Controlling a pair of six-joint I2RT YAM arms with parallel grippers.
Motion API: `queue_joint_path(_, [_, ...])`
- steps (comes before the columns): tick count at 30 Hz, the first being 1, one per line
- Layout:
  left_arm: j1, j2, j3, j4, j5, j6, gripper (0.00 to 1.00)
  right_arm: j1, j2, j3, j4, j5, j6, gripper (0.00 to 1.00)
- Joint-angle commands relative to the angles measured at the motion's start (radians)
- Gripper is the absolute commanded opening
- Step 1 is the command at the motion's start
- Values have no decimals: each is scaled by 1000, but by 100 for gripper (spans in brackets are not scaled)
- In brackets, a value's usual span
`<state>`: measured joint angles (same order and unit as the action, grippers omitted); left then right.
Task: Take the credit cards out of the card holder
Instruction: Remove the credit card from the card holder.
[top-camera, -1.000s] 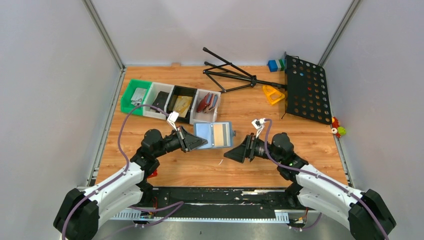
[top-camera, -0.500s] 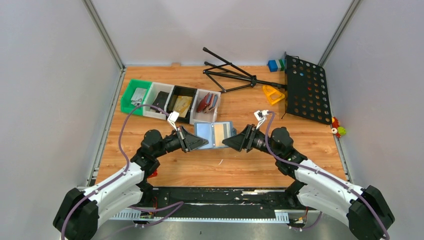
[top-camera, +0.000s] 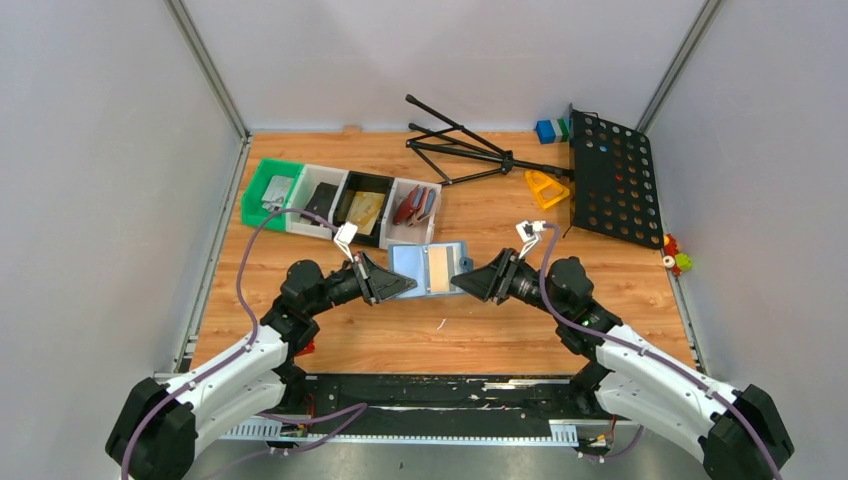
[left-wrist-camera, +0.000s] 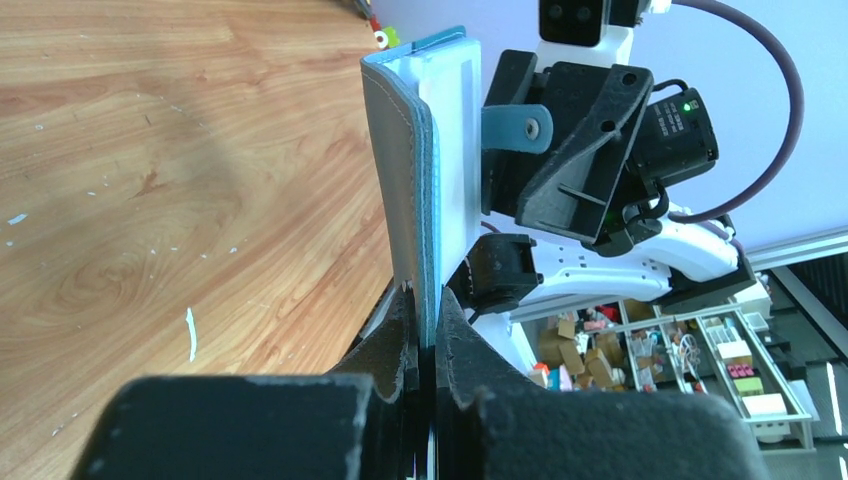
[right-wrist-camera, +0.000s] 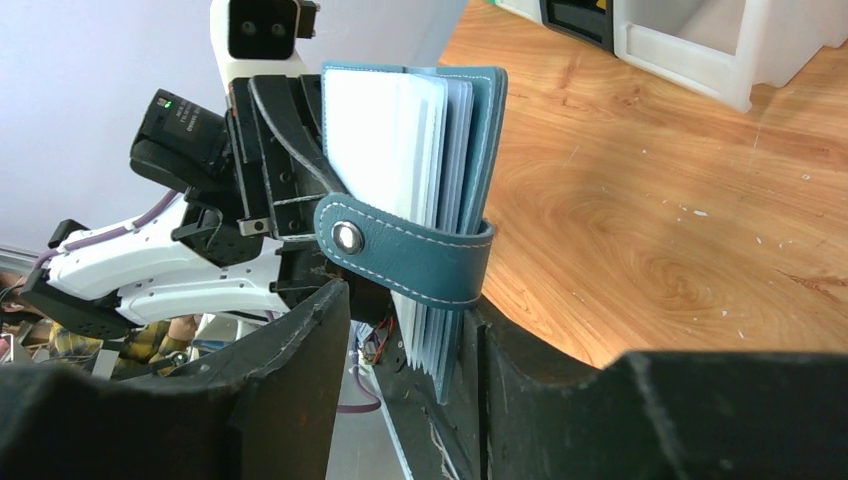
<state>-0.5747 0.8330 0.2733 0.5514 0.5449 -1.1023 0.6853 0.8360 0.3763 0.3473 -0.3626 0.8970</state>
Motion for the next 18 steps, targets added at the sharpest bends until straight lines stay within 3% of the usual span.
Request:
queue_joint_path(1, [-4,-7,-3,58,13,-1,0,5,-60,-18,22,28,17,45])
queue_joint_path(8, [-7,9,-3,82,21,-10,0,4,-75,-40,50,18,32,21])
queue_joint_path(18, [-12,44,-8,101,21,-10,0,4,-74,-53,172,-58,42,16])
